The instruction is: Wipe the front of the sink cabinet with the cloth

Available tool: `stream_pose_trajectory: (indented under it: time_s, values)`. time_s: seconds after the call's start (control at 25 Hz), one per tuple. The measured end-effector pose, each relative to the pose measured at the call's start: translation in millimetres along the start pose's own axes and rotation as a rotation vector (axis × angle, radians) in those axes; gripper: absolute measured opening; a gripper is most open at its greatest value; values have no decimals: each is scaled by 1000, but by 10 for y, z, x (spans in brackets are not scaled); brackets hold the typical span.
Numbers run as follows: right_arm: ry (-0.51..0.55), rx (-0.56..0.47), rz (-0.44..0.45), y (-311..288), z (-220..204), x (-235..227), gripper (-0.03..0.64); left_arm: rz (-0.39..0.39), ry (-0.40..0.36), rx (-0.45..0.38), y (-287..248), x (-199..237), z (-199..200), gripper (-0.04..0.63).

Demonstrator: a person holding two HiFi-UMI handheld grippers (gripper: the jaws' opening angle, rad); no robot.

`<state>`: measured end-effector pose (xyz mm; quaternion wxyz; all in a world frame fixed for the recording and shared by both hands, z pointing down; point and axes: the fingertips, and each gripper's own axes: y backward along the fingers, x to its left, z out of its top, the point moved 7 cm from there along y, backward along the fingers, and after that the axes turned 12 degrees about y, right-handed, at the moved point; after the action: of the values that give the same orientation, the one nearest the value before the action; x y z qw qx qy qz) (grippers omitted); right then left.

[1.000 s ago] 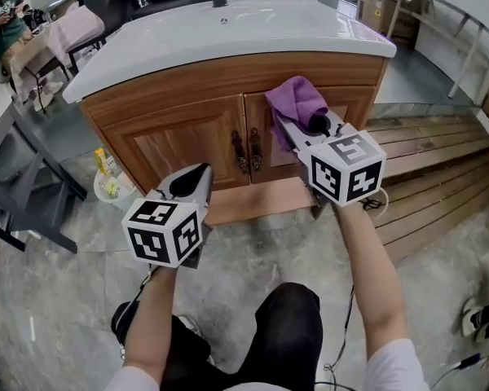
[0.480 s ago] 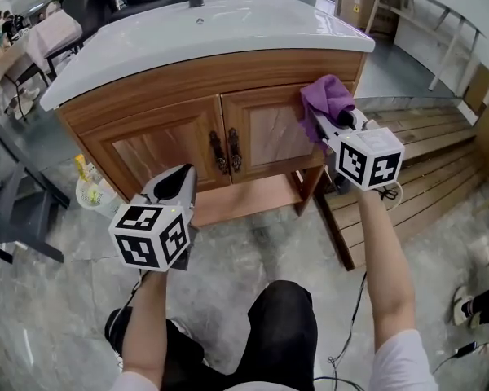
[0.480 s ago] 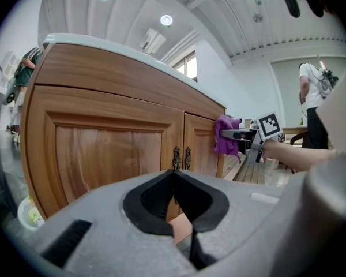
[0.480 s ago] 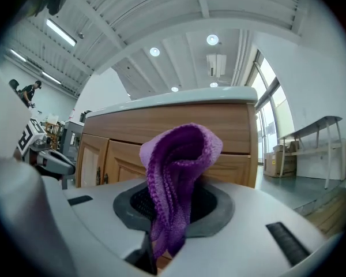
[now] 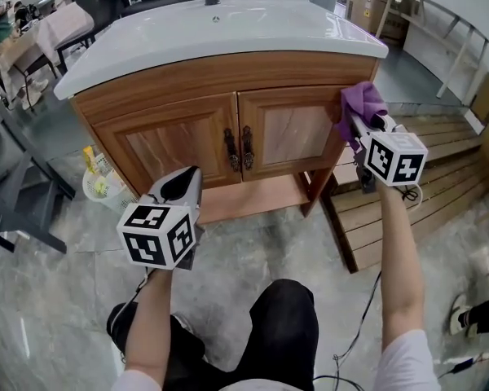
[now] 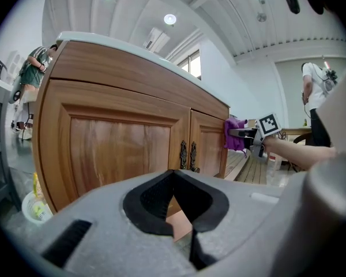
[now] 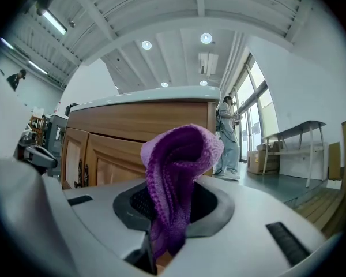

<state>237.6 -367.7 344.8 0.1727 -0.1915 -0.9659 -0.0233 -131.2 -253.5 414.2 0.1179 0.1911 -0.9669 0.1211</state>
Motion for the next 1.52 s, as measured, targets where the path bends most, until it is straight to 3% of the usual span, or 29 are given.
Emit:
stream_pose_trajectory:
  time_s: [0.28, 0.56, 0.92, 1.2, 1.52]
  values:
    - [-59, -88, 85, 184, 276, 459, 83, 17, -3, -14, 97, 136, -29, 6]
    - [-69, -219, 321, 115, 694, 1621, 83, 41, 24, -47, 216, 329, -38, 6]
    - [-64, -274, 587, -233, 961, 3166, 83, 173, 67, -82, 572, 838, -16, 6]
    - [-88, -296, 708, -512, 1026, 3964, 83, 283, 58, -108, 900, 1170, -7, 6]
    - [-88, -279, 766, -817, 930, 4563, 84, 358, 58, -115, 1159, 1358, 6, 6]
